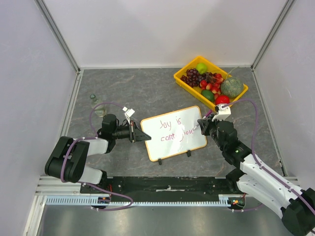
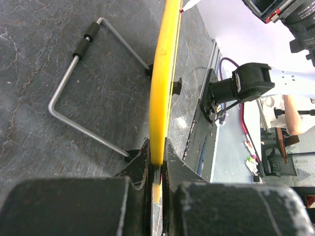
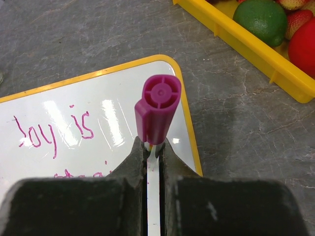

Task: Write a sentence on the whiteboard
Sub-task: Write on the whiteboard at the whiteboard stand.

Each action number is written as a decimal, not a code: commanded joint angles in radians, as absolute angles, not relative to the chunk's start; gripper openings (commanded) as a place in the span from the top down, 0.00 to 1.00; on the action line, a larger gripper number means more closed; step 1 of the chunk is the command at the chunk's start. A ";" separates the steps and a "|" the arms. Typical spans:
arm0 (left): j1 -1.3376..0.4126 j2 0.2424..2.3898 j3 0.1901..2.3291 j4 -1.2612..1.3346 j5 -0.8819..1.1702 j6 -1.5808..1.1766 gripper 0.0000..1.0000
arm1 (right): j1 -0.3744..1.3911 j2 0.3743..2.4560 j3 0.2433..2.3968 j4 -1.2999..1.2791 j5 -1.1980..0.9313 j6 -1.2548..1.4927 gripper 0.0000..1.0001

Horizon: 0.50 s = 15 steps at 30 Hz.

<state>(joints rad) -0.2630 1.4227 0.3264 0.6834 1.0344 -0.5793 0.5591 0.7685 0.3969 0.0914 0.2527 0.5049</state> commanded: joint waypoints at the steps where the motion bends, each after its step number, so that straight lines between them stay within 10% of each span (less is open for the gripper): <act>1: -0.264 1.443 0.336 0.664 0.994 -0.563 0.98 | 0.555 0.753 0.387 0.071 0.278 0.492 1.00; 15: -0.264 1.443 0.334 0.664 0.994 -0.563 0.98 | 0.554 0.723 0.370 0.037 0.264 0.489 1.00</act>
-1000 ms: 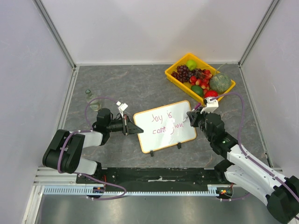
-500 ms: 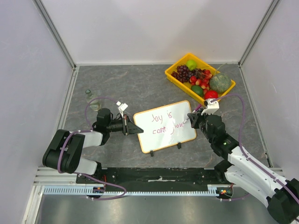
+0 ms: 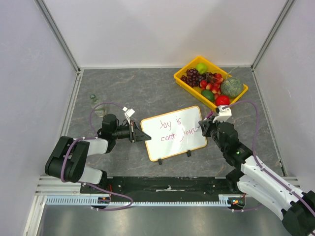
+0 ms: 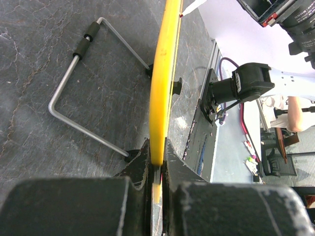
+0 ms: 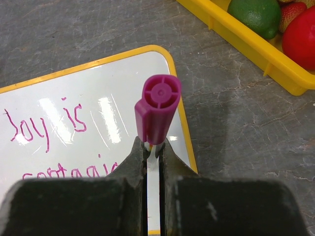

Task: Write a sentence on the whiteboard
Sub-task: Write on the whiteboard at the whiteboard stand.

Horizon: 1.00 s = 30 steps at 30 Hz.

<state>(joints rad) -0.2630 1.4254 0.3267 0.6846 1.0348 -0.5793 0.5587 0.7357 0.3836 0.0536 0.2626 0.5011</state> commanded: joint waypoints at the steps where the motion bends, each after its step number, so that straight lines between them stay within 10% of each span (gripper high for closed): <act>1: -0.264 1.442 0.336 0.664 0.996 -0.563 0.98 | 0.555 0.721 0.370 0.038 0.261 0.491 1.00; 30: -0.264 1.440 0.334 0.667 0.997 -0.564 0.98 | 0.549 0.720 0.443 0.098 0.201 0.572 1.00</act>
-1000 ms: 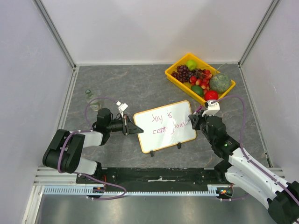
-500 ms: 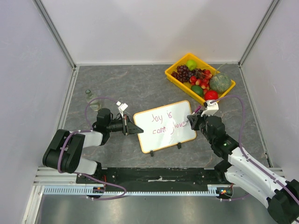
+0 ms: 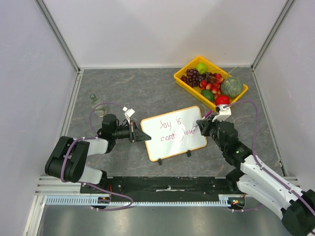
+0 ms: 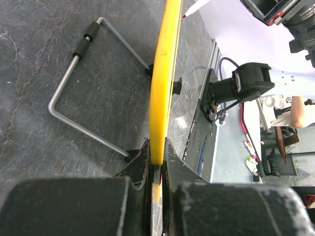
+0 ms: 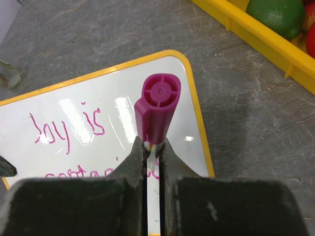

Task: Write a sentence on the whiteboard
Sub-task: Write on the whiteboard at the whiteboard stand.

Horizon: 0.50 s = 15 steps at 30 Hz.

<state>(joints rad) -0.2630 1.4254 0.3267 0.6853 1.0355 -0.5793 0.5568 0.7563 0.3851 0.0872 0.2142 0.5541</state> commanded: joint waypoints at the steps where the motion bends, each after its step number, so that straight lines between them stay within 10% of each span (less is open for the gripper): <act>1: -0.264 1.439 0.334 0.666 0.997 -0.563 0.98 | 0.549 0.710 0.448 0.094 0.196 0.574 1.00; 15: -0.262 1.427 0.330 0.661 0.994 -0.561 0.98 | 0.549 0.640 0.453 0.052 0.166 0.571 1.00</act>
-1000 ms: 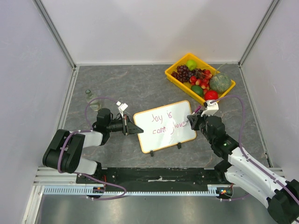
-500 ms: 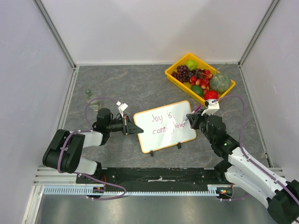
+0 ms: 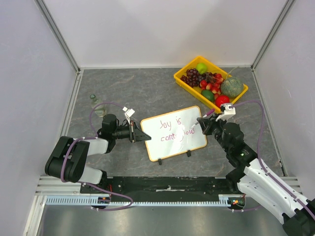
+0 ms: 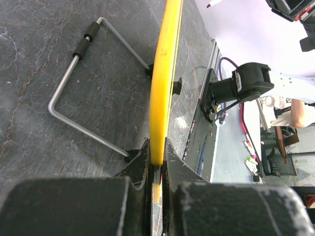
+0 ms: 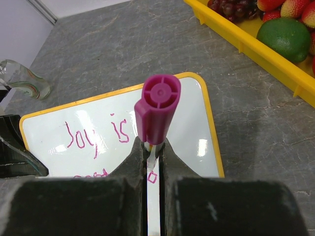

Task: Write a sentence on the whiteboard
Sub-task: Write on the whiteboard at the whiteboard stand, then put down the whiteboard on the whiteboard stand.

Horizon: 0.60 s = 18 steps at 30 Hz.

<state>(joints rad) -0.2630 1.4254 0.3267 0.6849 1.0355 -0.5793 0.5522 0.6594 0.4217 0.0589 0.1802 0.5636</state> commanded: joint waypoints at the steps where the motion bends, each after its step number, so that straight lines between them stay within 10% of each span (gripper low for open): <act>1: -0.262 1.427 0.330 0.661 0.993 -0.561 0.98 | 0.549 0.637 0.451 0.051 0.163 0.572 1.00; 13: -0.262 1.396 0.327 0.640 0.982 -0.549 0.93 | 0.549 0.615 0.451 0.009 0.141 0.564 1.00; 18: -0.262 1.322 0.311 0.606 0.947 -0.526 0.74 | 0.548 0.603 0.440 0.002 0.104 0.577 1.00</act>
<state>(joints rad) -0.2642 1.3853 0.3244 0.6521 1.0180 -0.5739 0.5522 0.6205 0.4217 0.0048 0.1436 0.5659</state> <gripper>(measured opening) 0.175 0.067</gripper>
